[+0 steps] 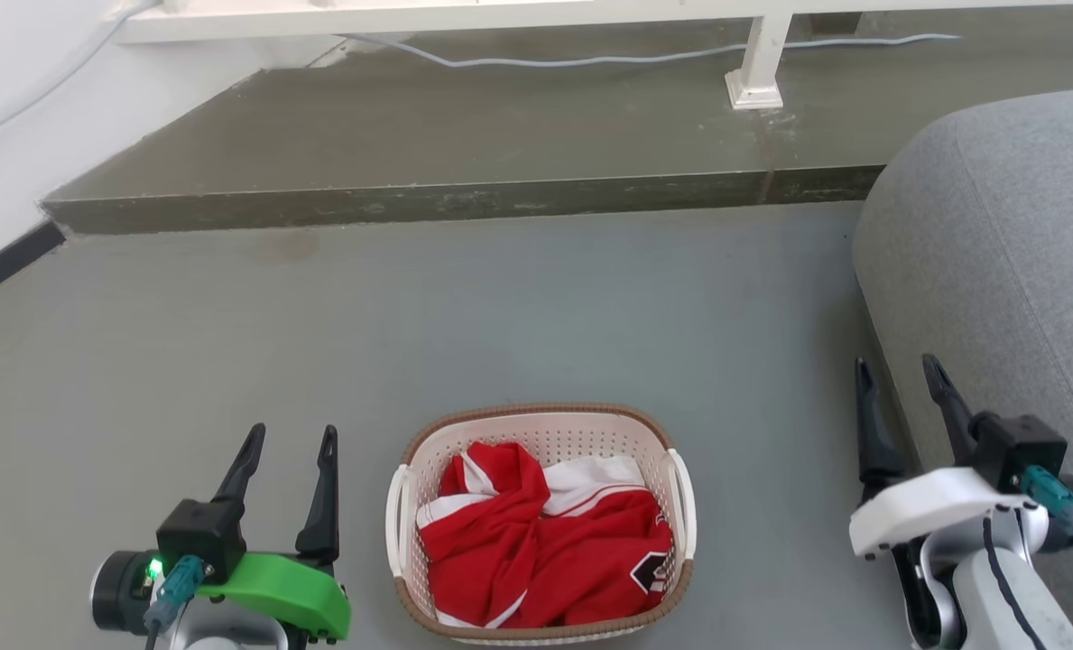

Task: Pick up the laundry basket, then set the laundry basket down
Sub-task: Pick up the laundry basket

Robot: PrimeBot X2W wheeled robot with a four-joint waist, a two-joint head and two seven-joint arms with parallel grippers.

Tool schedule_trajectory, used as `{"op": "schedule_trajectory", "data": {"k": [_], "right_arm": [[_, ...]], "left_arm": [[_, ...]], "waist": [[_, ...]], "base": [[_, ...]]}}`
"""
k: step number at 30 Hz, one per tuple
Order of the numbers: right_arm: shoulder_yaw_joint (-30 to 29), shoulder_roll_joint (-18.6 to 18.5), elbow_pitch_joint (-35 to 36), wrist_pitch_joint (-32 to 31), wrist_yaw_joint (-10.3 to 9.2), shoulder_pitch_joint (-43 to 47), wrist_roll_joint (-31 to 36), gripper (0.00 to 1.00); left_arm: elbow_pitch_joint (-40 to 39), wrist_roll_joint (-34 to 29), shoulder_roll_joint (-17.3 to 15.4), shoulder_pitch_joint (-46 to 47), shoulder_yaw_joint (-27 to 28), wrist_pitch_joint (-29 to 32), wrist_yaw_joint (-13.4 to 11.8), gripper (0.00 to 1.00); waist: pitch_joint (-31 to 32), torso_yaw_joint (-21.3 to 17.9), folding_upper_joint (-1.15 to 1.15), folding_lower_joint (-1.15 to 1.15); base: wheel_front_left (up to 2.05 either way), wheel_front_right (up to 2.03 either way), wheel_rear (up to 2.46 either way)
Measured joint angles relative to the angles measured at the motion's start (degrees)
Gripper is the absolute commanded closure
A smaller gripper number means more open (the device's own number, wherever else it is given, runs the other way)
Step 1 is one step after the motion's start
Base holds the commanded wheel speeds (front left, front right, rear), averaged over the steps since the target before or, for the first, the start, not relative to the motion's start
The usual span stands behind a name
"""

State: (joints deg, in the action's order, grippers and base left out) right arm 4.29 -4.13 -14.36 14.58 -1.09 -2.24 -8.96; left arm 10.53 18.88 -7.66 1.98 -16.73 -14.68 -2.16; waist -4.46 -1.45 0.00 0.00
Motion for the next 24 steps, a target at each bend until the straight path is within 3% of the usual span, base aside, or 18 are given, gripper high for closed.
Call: {"op": "schedule_trajectory", "data": {"k": [24], "right_arm": [[1.83, -0.44, 1.91, -1.03, 0.01, 1.88, 1.54, 0.00]], "left_arm": [[-5.45, 0.07, -0.27, -3.79, 1.14, 0.65, -1.68, 0.00]], "waist": [[0.54, 0.13, 0.00, 0.00]], "base": [[0.00, 0.00, 0.00]]}}
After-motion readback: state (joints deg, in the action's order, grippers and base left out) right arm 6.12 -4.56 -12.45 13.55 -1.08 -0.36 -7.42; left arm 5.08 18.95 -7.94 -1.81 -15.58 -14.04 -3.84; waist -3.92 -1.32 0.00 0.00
